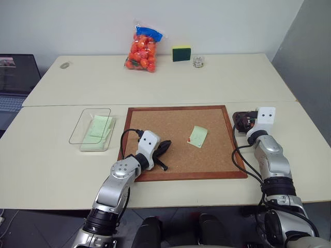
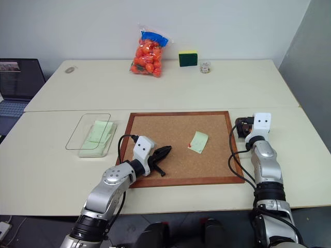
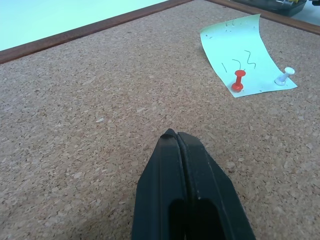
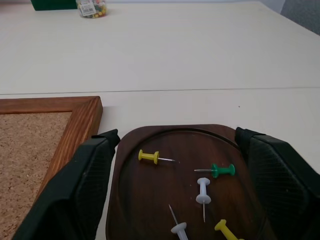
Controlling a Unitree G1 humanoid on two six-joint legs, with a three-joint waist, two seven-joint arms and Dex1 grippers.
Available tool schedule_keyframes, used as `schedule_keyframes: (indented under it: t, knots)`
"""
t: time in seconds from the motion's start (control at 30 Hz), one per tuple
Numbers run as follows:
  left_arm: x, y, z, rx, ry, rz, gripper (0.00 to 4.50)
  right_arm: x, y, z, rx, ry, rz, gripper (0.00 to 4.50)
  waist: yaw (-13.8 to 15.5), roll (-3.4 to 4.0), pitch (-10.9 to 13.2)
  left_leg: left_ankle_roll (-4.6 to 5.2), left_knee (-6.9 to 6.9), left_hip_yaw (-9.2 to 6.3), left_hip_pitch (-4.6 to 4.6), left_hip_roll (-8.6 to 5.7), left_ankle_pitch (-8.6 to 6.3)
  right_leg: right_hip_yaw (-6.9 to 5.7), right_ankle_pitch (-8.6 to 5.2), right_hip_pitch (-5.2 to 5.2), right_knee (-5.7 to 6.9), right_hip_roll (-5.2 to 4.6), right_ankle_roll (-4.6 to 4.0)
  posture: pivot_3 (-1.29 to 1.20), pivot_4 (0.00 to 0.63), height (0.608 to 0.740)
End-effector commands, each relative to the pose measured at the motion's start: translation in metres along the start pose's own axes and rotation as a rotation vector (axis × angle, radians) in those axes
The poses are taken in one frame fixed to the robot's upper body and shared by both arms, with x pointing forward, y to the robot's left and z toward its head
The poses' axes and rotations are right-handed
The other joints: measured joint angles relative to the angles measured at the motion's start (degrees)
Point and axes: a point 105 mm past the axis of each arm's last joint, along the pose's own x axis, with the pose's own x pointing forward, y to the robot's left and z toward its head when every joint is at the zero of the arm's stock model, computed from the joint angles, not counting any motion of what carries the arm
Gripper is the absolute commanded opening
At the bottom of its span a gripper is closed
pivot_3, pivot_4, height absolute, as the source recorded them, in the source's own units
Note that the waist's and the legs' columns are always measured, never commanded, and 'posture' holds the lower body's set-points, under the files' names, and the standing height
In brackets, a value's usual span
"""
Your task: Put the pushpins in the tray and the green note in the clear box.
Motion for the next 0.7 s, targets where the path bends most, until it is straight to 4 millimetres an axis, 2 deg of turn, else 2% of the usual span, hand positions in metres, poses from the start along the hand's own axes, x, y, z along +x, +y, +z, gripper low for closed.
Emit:
schedule_keyframes:
  t: [0.03,0.17,0.37,0.53,0.7]
  knots:
    - [-0.001,-0.001,-0.019,-0.023,0.072,0.000,0.00,-0.007,0.013,0.028,-0.112,-0.120,0.097,4.09,0.00,0.00,0.00,0.00,0.00,0.00,0.00,0.00,0.00,0.00,0.00,-0.01,0.00,0.00,0.00,0.00,0.150,0.740]
    - [-0.002,-0.001,-0.019,-0.022,0.073,-0.001,0.00,-0.032,0.049,0.037,-0.093,-0.167,0.381,4.09,0.02,0.00,0.00,0.00,-0.01,-0.03,-0.03,0.01,0.00,-0.03,-0.01,-0.02,-0.01,0.00,0.01,0.00,0.150,0.740]
    - [-0.002,-0.001,-0.020,-0.020,0.075,-0.005,0.00,-0.073,0.089,0.023,-0.049,-0.084,0.718,4.09,0.03,-0.02,0.01,0.00,-0.01,-0.06,-0.03,0.01,0.00,-0.05,-0.12,0.01,-0.05,0.00,0.24,0.00,0.150,0.740]
    - [-0.001,-0.003,-0.020,-0.020,0.076,-0.011,0.00,-0.091,0.108,0.020,-0.034,-0.059,0.847,4.09,0.04,-0.02,0.01,0.00,0.00,-0.10,-0.02,0.01,0.00,-0.07,-0.15,0.01,-0.05,0.00,0.30,0.00,0.150,0.740]
    - [-0.001,-0.003,-0.021,-0.019,0.077,-0.011,0.00,-0.098,0.122,0.007,-0.062,-0.024,0.910,4.09,0.08,-0.02,0.01,0.00,0.00,-0.11,-0.03,0.00,0.00,-0.07,-0.16,0.02,-0.06,0.00,0.32,0.00,0.150,0.740]
